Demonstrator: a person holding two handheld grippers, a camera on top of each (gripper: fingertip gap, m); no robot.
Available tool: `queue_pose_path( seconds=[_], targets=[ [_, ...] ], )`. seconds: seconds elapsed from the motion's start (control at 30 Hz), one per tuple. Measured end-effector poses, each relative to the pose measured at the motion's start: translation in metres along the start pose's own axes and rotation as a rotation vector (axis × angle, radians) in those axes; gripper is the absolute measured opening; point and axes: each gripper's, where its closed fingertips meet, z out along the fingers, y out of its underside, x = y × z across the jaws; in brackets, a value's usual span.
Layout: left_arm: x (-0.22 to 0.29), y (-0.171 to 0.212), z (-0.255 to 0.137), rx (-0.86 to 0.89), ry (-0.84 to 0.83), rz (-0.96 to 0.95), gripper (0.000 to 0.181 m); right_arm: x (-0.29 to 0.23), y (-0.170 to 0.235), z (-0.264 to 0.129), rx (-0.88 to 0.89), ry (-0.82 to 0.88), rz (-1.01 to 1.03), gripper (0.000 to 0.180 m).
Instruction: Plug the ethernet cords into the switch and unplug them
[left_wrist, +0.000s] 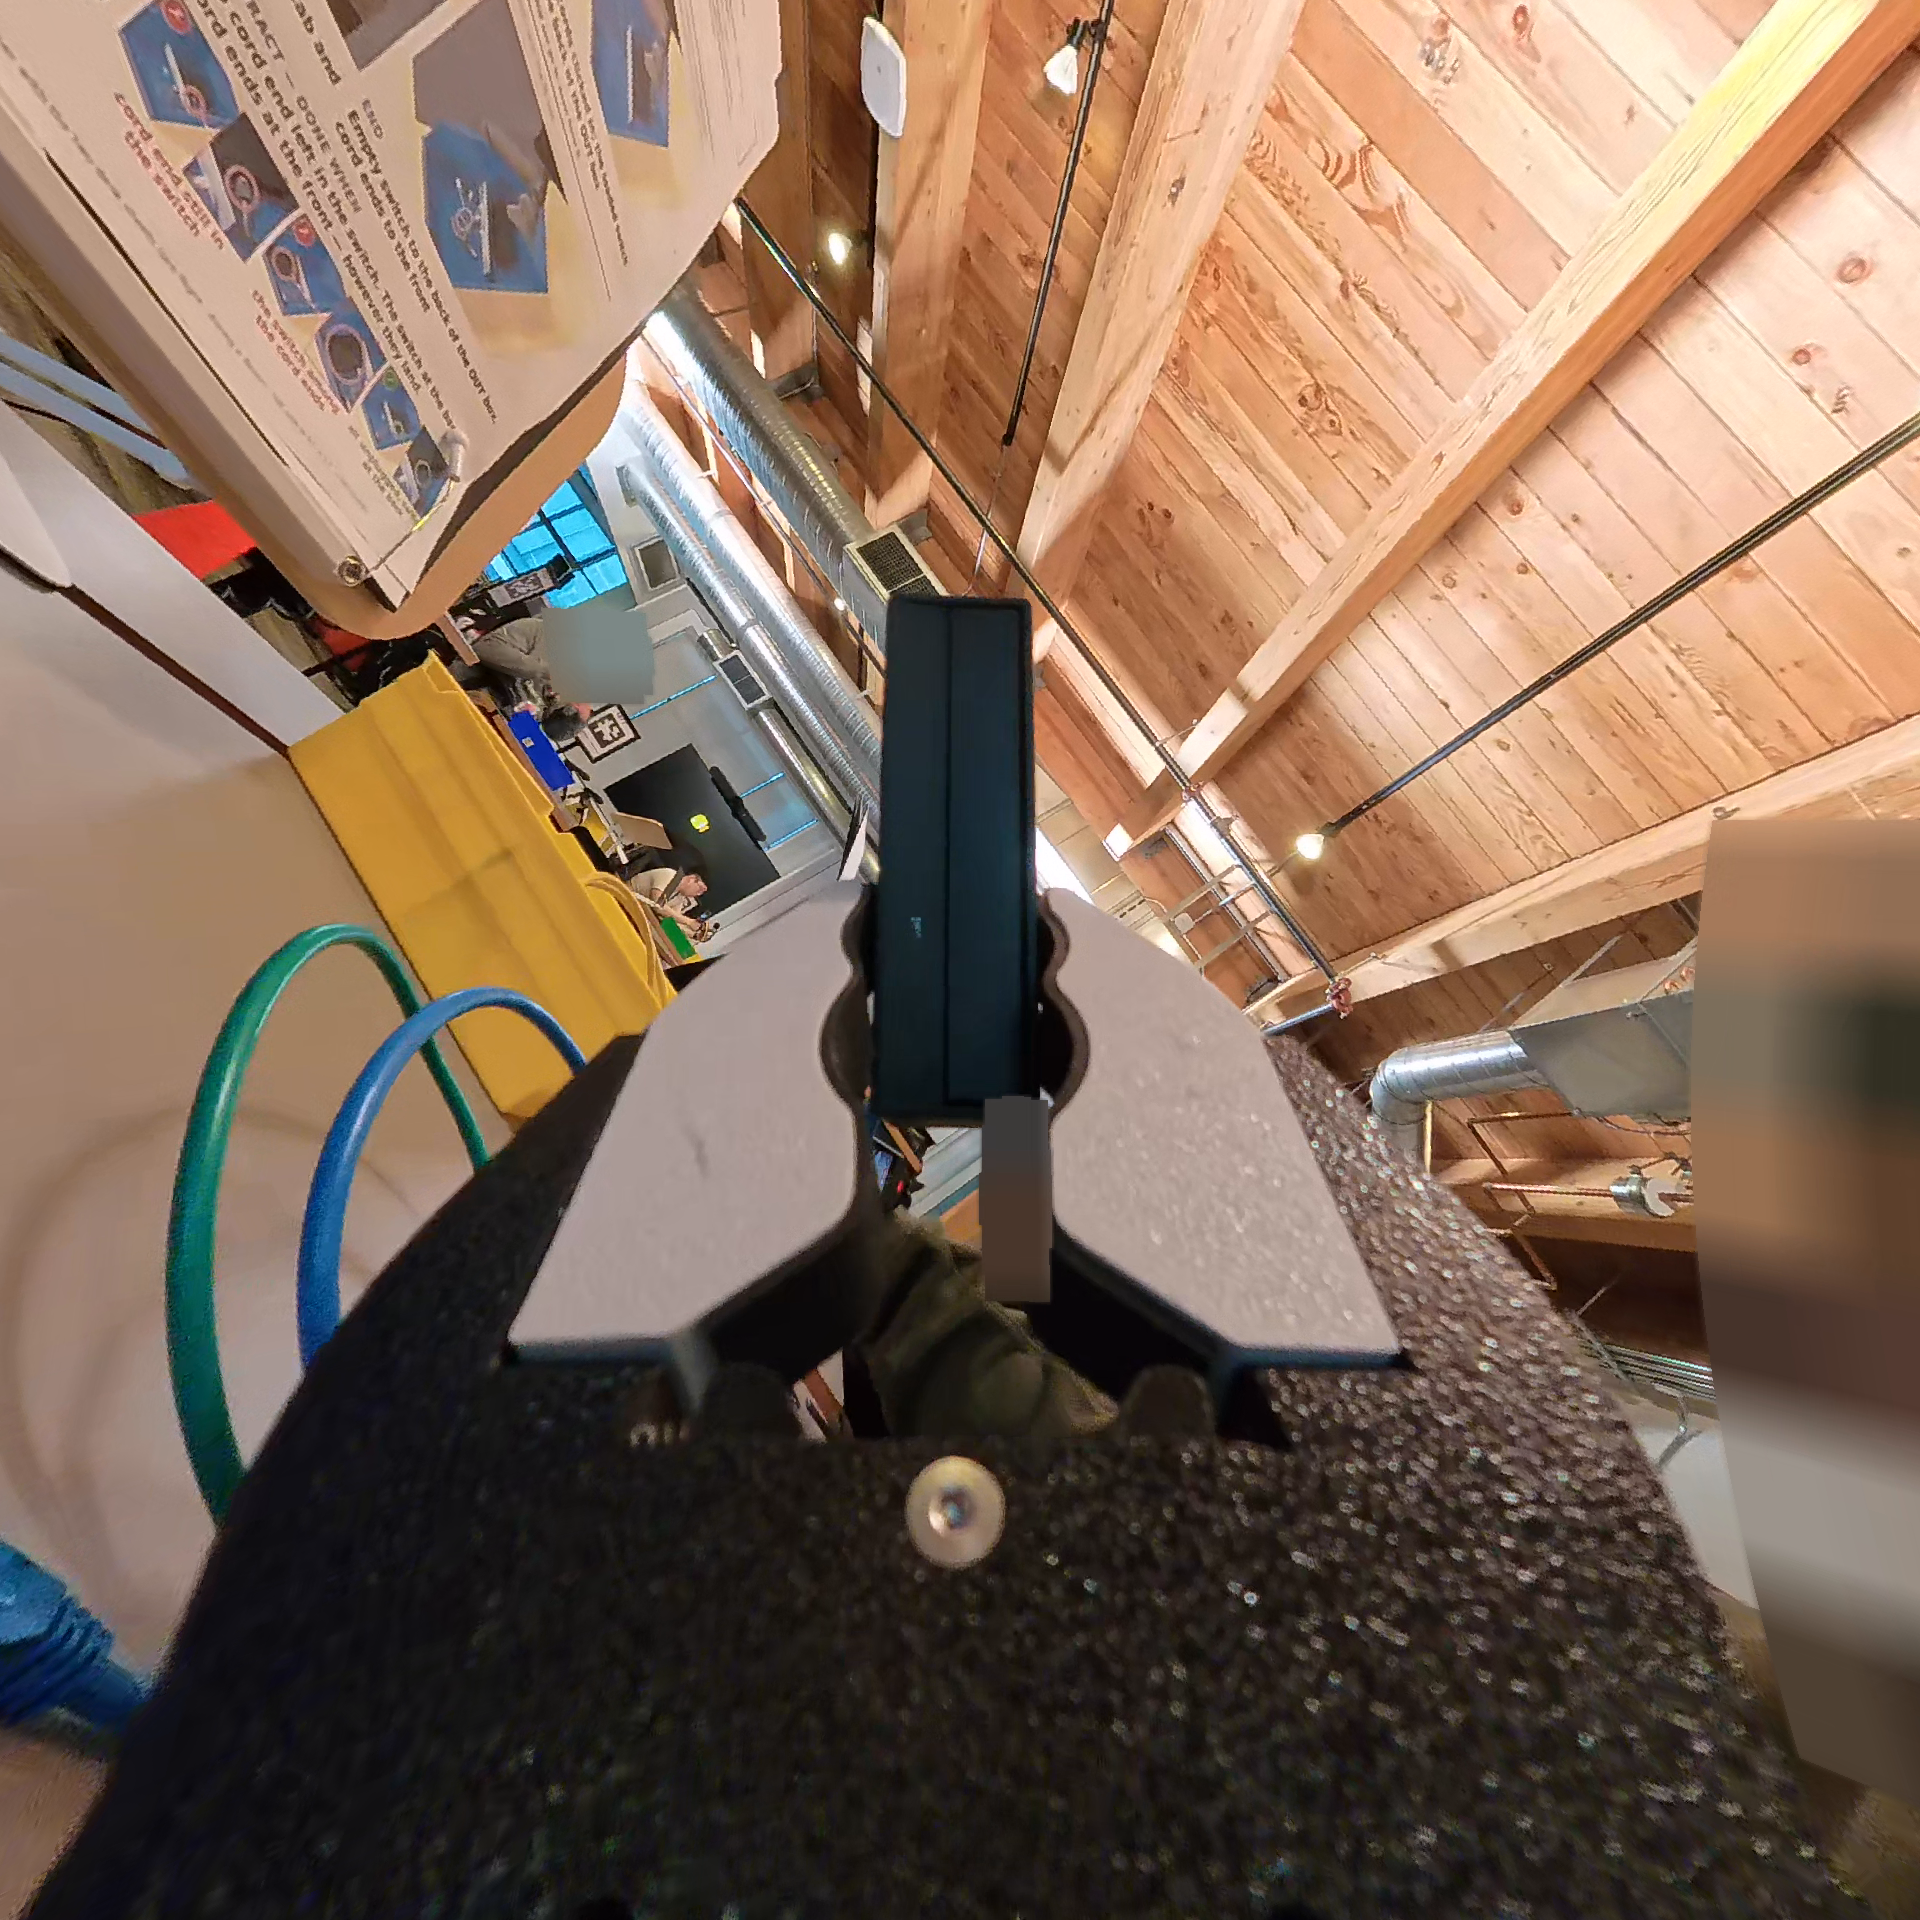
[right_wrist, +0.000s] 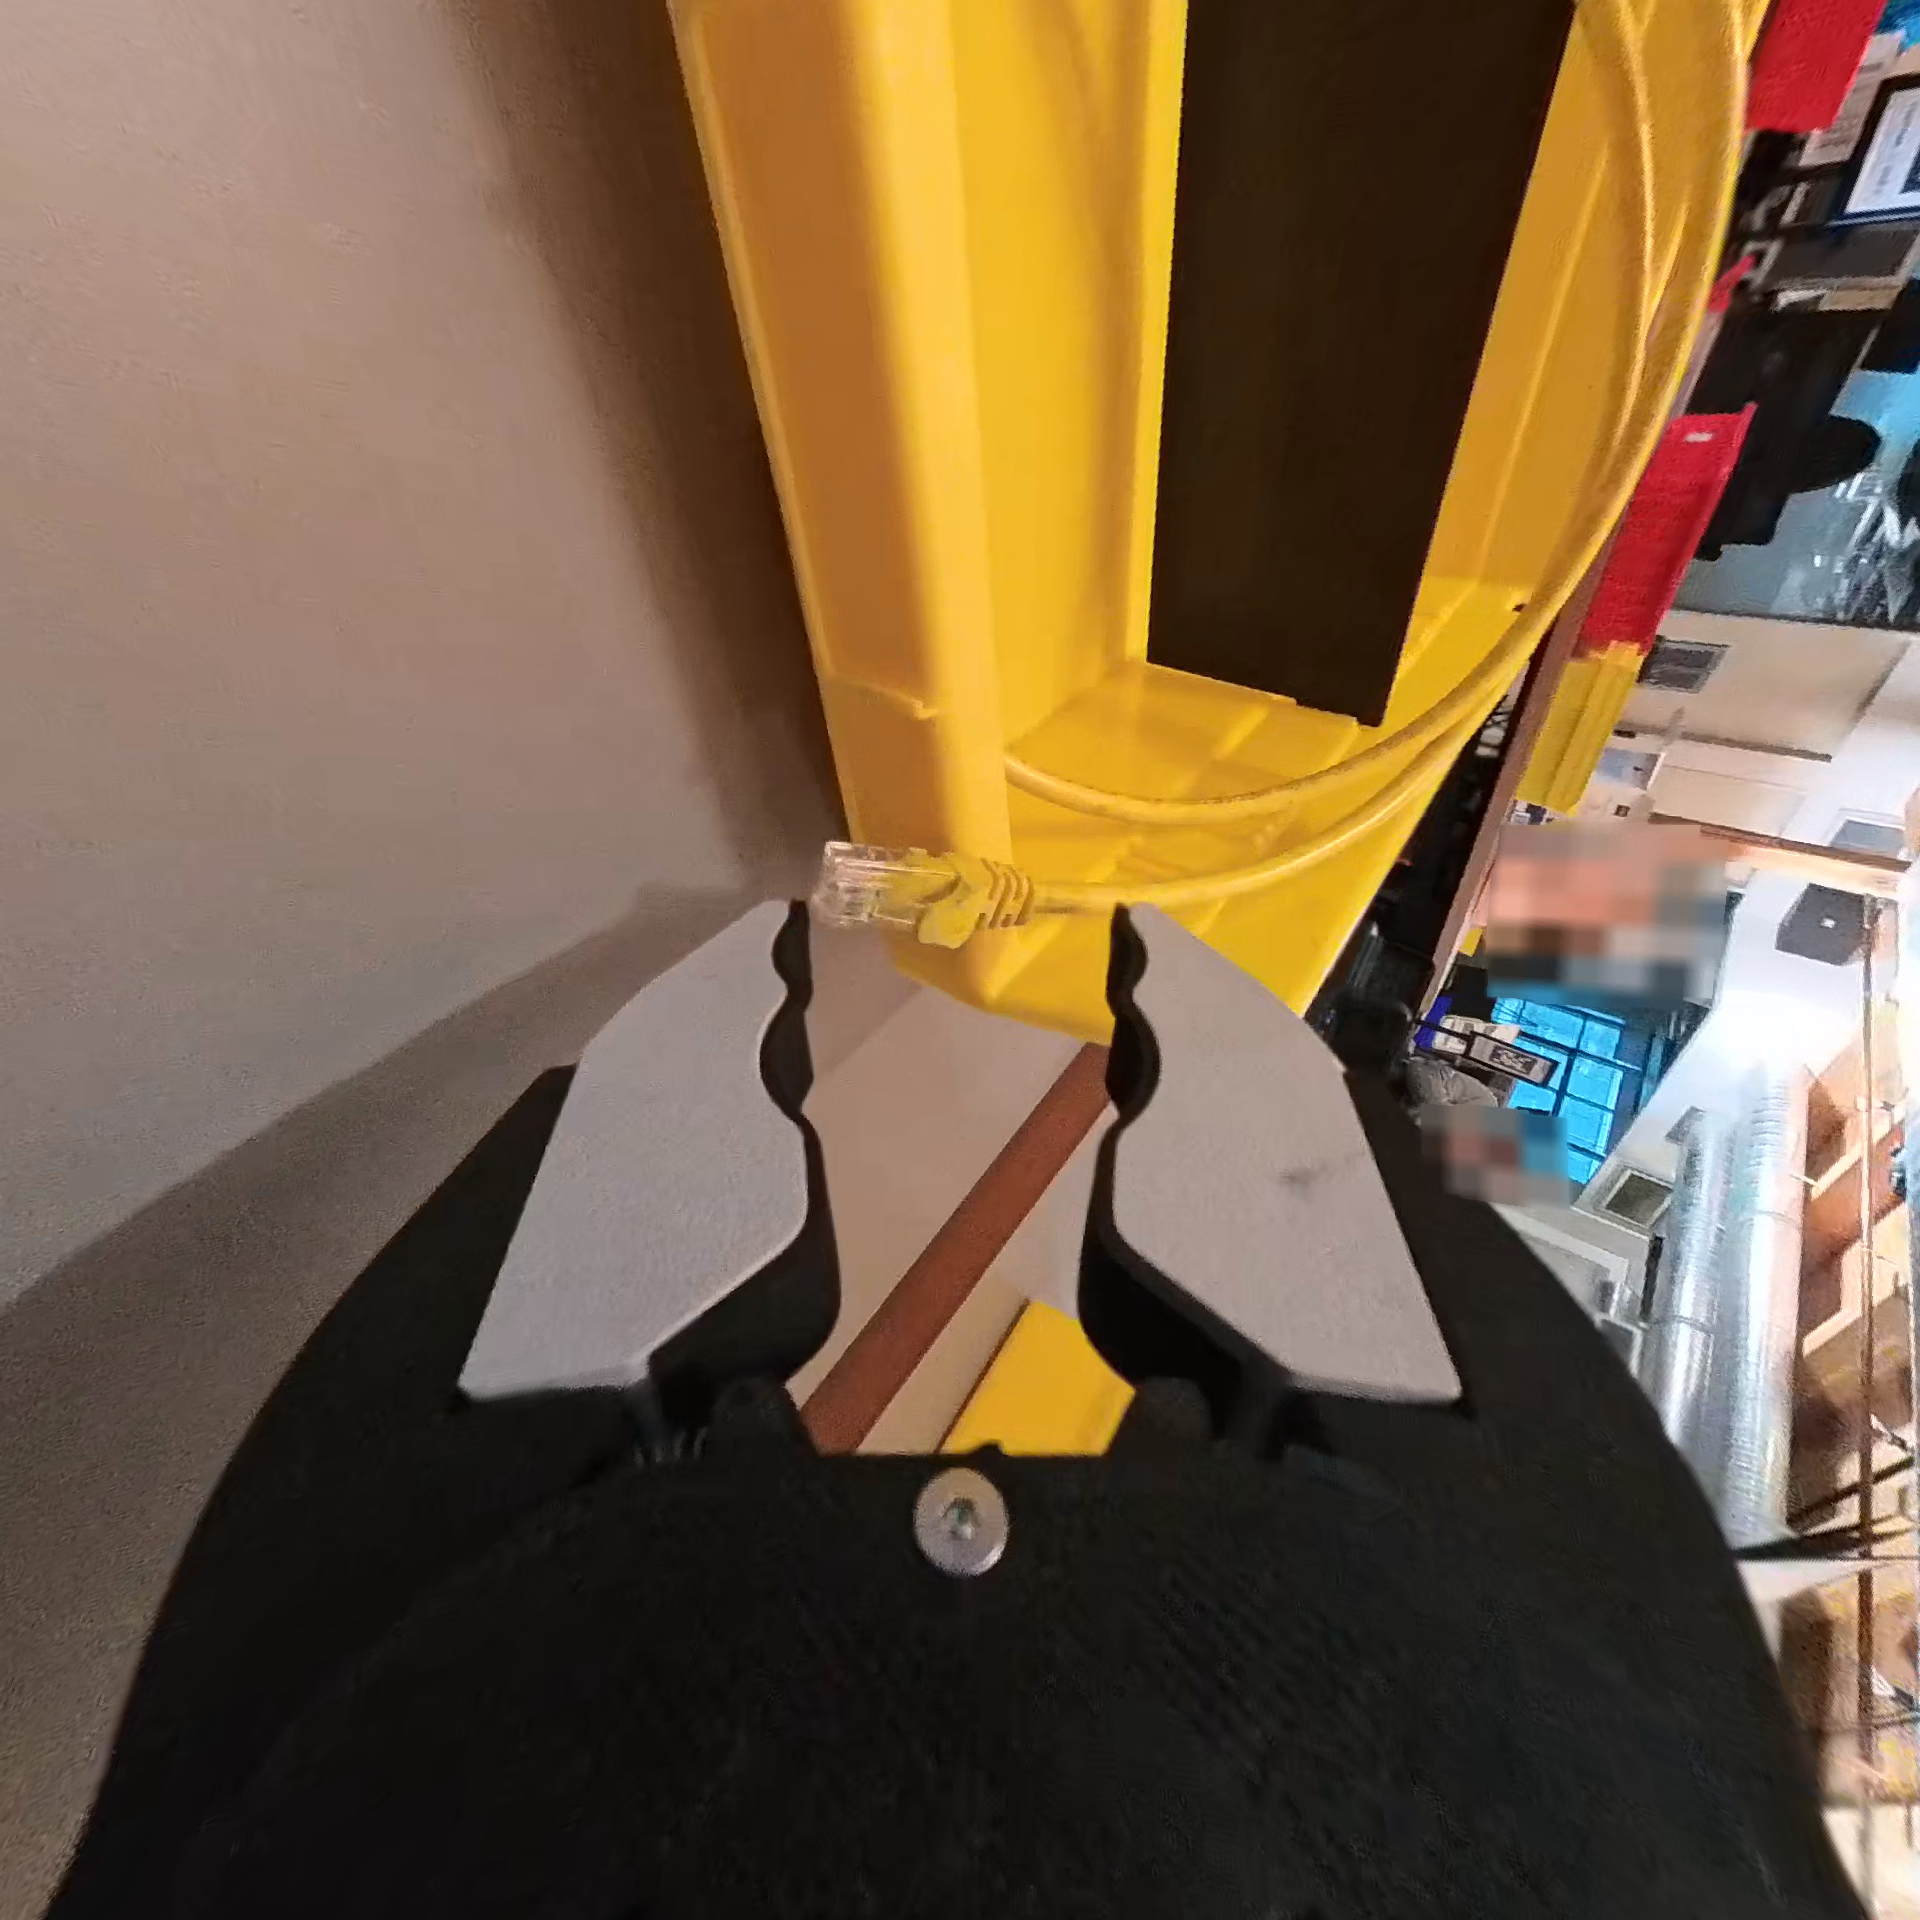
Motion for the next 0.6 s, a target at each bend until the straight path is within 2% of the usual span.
queue_pose_path(
  seconds=[0.13, 0.23, 0.33, 0.43, 0.47, 0.53, 0.6],
  targets=[
    [-0.001, 0.002, 0.001, -0.003, 0.005, -0.011, 0.027, 0.015, -0.001, -0.006, 0.033, 0.097, 0.004, 0.023],
    [-0.001, 0.001, 0.000, -0.002, 0.006, -0.009, 0.027, 0.031, -0.015, -0.012, 0.113, 0.083, 0.102, 0.022],
    [-0.002, -0.001, 0.000, 0.003, 0.007, -0.012, 0.027, 0.050, -0.020, -0.004, 0.109, 0.081, 0.214, 0.020],
    [-0.004, 0.000, 0.000, 0.005, 0.006, -0.024, 0.027, 0.028, -0.027, 0.019, 0.044, -0.109, 0.263, 0.023],
    [-0.004, 0.001, 0.000, 0.004, 0.007, -0.027, 0.027, 0.021, -0.028, 0.026, 0.013, -0.159, 0.294, 0.008],
    [-0.004, 0.001, -0.001, 0.003, 0.005, -0.024, 0.027, 0.025, -0.032, 0.032, 0.001, -0.187, 0.350, 0.015],
    [-0.003, 0.002, -0.001, 0.001, 0.007, -0.023, 0.027, 0.028, -0.044, 0.025, 0.060, -0.264, 0.449, 0.037]
  ],
)
